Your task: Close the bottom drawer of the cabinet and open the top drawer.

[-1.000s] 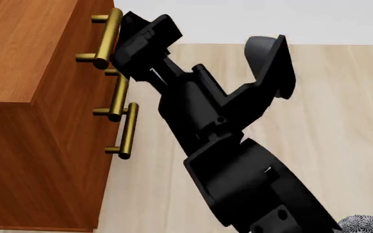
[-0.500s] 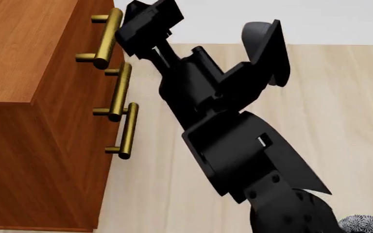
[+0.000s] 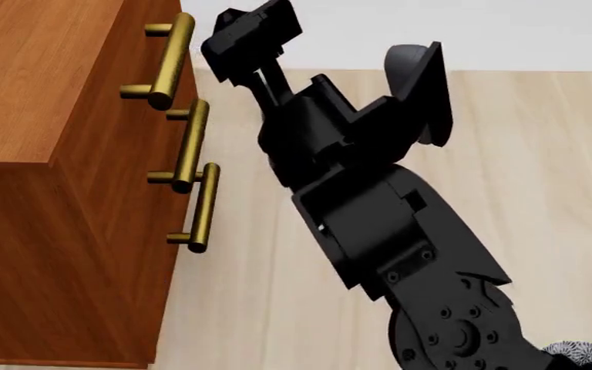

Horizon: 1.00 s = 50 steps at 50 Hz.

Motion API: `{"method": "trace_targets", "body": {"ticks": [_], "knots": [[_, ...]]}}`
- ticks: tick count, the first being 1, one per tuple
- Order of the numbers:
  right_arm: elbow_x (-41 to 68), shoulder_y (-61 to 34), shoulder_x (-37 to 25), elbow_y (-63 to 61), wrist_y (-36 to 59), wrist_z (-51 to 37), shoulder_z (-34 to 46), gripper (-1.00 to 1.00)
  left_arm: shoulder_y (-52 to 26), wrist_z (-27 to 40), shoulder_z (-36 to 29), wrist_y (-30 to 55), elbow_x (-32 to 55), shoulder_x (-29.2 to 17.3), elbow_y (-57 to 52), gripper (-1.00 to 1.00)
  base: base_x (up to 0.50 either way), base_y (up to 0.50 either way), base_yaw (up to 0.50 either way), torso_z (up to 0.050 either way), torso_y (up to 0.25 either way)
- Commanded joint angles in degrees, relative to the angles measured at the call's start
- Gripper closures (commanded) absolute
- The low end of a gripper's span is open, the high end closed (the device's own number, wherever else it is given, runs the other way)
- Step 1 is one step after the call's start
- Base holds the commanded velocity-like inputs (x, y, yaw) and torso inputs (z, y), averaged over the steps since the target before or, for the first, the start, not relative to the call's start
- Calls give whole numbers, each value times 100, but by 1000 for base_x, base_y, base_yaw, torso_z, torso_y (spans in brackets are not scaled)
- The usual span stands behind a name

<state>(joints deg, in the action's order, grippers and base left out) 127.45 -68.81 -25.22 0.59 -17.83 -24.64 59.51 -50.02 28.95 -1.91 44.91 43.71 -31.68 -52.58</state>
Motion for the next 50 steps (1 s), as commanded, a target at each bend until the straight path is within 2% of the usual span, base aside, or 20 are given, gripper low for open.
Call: {"method": "trace_targets", "body": {"ticks": [1, 50], "knots": [[195, 20, 131, 430, 128, 179, -31, -100, 8, 11, -40, -29, -15, -31, 18, -100, 0, 0, 0, 0, 0], [673, -509, 1245, 2922, 1474, 1121, 321, -100, 77, -6, -41, -212, -27, -199, 138, -100, 0, 0, 0, 0, 0]]}}
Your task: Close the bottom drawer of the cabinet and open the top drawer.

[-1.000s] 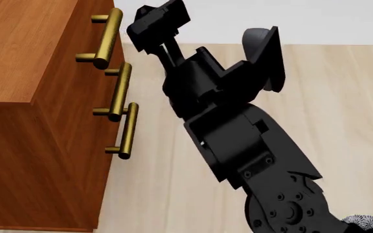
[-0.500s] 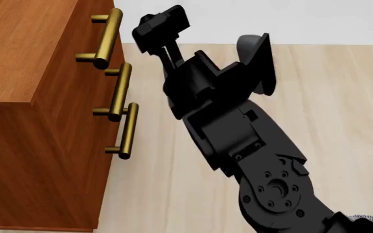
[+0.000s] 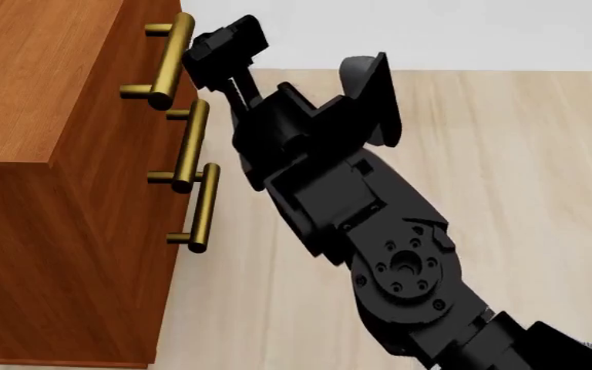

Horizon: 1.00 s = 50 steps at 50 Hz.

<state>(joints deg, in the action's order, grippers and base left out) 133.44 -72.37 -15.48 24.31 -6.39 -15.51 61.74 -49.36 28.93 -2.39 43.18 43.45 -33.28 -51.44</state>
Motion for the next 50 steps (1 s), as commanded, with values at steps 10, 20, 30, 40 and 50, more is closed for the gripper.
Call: {"method": "trace_targets", "body": {"ticks": [10, 20, 30, 40, 50], "knots": [[113, -263, 535, 1146, 605, 404, 204, -100, 70, -17, 26, -112, -23, -66, 58, -100, 0, 0, 0, 0, 0], [122, -384, 759, 1544, 859, 548, 301, -100, 40, 26, 44, -83, 31, -102, 38, -100, 0, 0, 0, 0, 0], [120, -425, 873, 1615, 1000, 617, 351, -100, 37, 45, 49, -93, 53, -127, 43, -100, 0, 0, 0, 0, 0], [126, -455, 1014, 1807, 1190, 757, 424, -100, 49, 60, 67, -110, 76, -162, 41, -100, 0, 0, 0, 0, 0], [133, -504, 1101, 1908, 1271, 807, 463, -100, 82, 65, 83, -153, 77, -186, 52, -100, 0, 0, 0, 0, 0]]}}
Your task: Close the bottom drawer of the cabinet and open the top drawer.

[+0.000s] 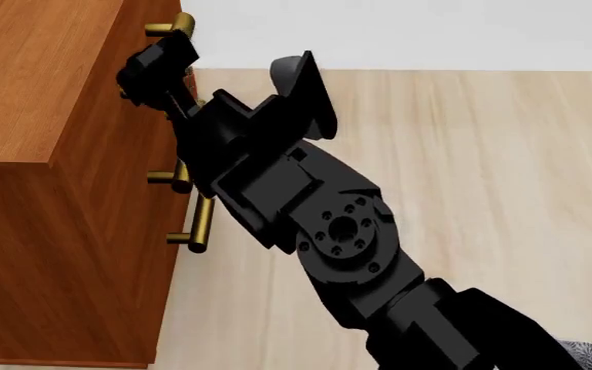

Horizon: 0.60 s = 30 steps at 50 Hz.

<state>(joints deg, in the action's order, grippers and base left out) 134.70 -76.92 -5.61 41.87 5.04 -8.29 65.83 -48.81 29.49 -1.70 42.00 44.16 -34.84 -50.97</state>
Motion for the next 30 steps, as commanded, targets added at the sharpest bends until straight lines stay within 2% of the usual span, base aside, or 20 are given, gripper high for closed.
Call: {"method": "trace_targets", "body": {"ticks": [1, 17, 18, 30], "knots": [[5, -51, 125, 174, 140, 94, 64, -100, 32, 11, 21, -36, 18, -32, 5, -100, 0, 0, 0, 0, 0], [52, -76, 205, 336, 237, 158, 96, -100, -10, 37, -33, -46, 14, -44, 31, -100, 1, 1, 2, 0, 0], [44, -81, 178, 280, 203, 107, 93, 100, -15, 38, -37, -46, 18, -41, 33, -100, 0, 0, 0, 0, 0], [50, -41, -71, -196, -24, -140, 0, 100, -67, 62, -125, -53, 6, -9, 50, -100, 0, 0, 0, 0, 0]]}}
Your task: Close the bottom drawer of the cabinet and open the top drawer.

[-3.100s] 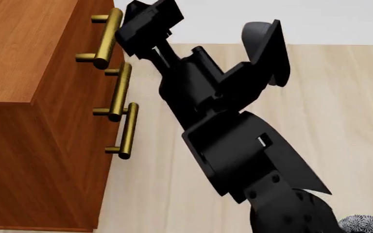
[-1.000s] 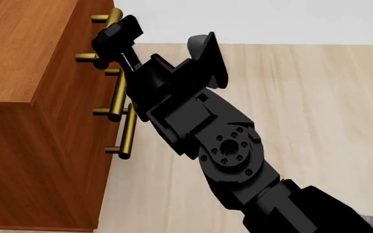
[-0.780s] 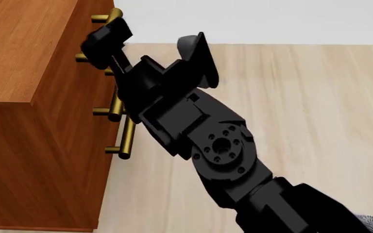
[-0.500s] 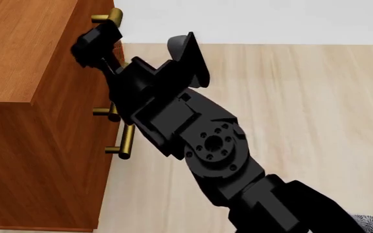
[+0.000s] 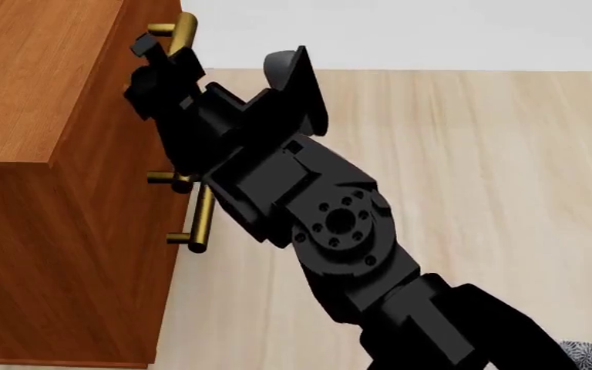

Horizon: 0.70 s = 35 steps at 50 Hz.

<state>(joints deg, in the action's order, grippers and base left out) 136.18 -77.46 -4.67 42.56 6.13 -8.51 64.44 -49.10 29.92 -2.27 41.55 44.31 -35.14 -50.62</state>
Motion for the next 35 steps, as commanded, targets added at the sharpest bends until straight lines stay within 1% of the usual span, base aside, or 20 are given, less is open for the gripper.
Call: {"method": "trace_targets", "body": {"ticks": [1, 35], "knots": [[-98, 13, -174, -280, -138, -123, 134, 100, -39, 20, -69, -9, -4, 20, 15, -100, 0, 0, 0, 0, 0], [-144, 134, -1233, -1834, -824, -618, -398, 100, -193, 174, -151, 71, 183, 31, -93, -100, 0, 0, -1, 0, 3]]}}
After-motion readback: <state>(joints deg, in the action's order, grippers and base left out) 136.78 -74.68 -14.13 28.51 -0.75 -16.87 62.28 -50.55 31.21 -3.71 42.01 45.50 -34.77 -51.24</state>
